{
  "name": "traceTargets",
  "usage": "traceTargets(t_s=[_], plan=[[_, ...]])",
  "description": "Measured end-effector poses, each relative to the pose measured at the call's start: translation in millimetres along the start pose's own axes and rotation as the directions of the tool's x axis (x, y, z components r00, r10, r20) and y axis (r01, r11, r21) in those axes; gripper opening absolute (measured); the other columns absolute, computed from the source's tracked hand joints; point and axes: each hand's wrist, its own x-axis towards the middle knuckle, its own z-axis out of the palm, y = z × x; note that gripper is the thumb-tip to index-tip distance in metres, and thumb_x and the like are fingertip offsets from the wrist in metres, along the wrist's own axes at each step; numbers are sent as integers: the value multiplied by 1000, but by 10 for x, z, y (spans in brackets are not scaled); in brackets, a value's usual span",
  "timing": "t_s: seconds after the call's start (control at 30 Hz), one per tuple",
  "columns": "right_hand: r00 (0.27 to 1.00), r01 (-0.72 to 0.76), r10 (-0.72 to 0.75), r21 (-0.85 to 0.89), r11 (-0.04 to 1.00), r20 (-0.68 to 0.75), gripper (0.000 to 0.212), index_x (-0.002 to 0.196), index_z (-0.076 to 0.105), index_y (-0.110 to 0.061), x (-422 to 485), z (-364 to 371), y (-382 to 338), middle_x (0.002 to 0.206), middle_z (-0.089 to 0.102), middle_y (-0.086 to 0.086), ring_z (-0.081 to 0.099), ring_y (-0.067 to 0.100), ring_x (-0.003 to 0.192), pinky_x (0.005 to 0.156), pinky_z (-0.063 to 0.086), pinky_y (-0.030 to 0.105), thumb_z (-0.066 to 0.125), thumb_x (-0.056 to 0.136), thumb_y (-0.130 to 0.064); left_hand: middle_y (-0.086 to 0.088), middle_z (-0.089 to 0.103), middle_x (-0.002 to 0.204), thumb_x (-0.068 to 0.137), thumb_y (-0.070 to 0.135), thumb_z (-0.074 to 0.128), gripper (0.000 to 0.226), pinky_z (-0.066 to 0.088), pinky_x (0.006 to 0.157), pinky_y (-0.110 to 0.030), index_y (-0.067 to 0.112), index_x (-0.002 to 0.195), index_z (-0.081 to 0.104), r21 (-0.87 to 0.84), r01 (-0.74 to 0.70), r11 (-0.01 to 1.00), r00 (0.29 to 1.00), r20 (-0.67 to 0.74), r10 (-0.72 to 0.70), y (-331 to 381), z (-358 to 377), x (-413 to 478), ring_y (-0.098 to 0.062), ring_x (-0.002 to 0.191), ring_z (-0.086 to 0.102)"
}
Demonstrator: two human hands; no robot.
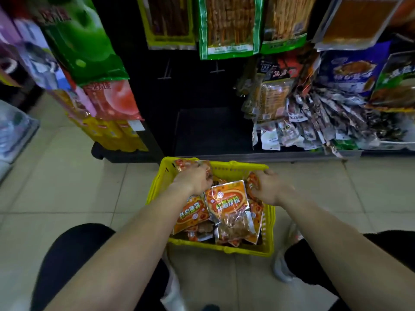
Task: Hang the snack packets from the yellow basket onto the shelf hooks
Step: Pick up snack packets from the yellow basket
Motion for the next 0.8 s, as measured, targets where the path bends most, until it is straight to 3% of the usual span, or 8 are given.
traceTargets(t_s=[0.17, 0.3, 0.4, 0.5, 0.63, 0.73, 0.8], plan=[[998, 6, -10, 71, 997, 66, 68, 141, 43, -21, 604, 440, 94, 145, 42, 15, 47, 40, 129, 103, 45, 49, 65, 84, -52, -7, 48, 146, 91, 57, 55, 62, 48, 101, -50, 27, 144, 40, -115, 99, 988, 992, 95, -89, -249, 675, 332, -30, 127, 53], [996, 29, -43, 159, 987, 84, 78, 147, 40, -23, 1002, 733, 12, 146, 42, 13, 47, 36, 131, 107, 42, 46, 72, 82, -50, -8, 48, 149, 87, 67, 52, 78, 45, 105, -49, 25, 151, 34, -128, 168, 978, 974, 172, -145, -561, 1098, 520, -32, 130, 51], [989, 66, -93, 212, 975, 117, 56, 122, 56, -23, 1159, 928, -14, 115, 63, 4, 64, 25, 105, 88, 52, 37, 81, 77, -44, -7, 47, 149, 87, 67, 54, 75, 44, 105, -48, 27, 148, 38, -193, 181, 964, 970, 195, -143, -705, 1296, 646, -31, 130, 51], [990, 99, -121, 248, 964, 76, 30, 98, 60, -26, 1233, 922, 33, 91, 65, -3, 68, 22, 93, 72, 47, 30, 83, 79, -33, -5, 49, 147, 89, 58, 59, 62, 45, 104, -43, 28, 142, 47, -281, 184, 942, 975, 172, -140, -798, 1344, 670, -28, 127, 53], [997, 63, -50, 317, 946, -51, 40, 117, 67, -14, 1273, 725, 130, 106, 69, 9, 66, 31, 105, 79, 45, 32, 81, 83, -28, -3, 31, 159, 79, 59, 71, 84, 35, 114, -43, 26, 149, 39, -151, 99, 984, 984, 161, -75, -879, 1420, 489, -31, 142, 35], [997, 43, -14, 362, 931, -80, 32, 114, 68, -12, 1228, 611, 152, 95, 66, 2, 65, 26, 94, 72, 40, 29, 75, 88, -28, 4, 24, 162, 66, 68, 76, 105, 33, 116, -44, 33, 152, 28, -148, 62, 987, 973, 228, -26, -906, 1505, 334, -27, 145, 31], [994, 48, -9, 360, 932, -109, 35, 120, 66, -11, 1171, 578, 119, 100, 68, 4, 64, 25, 92, 73, 40, 28, 72, 90, -28, 9, 26, 161, 61, 74, 74, 107, 35, 114, -42, 39, 151, 26, -156, 42, 987, 963, 270, 1, -876, 1548, 262, -24, 143, 35]])
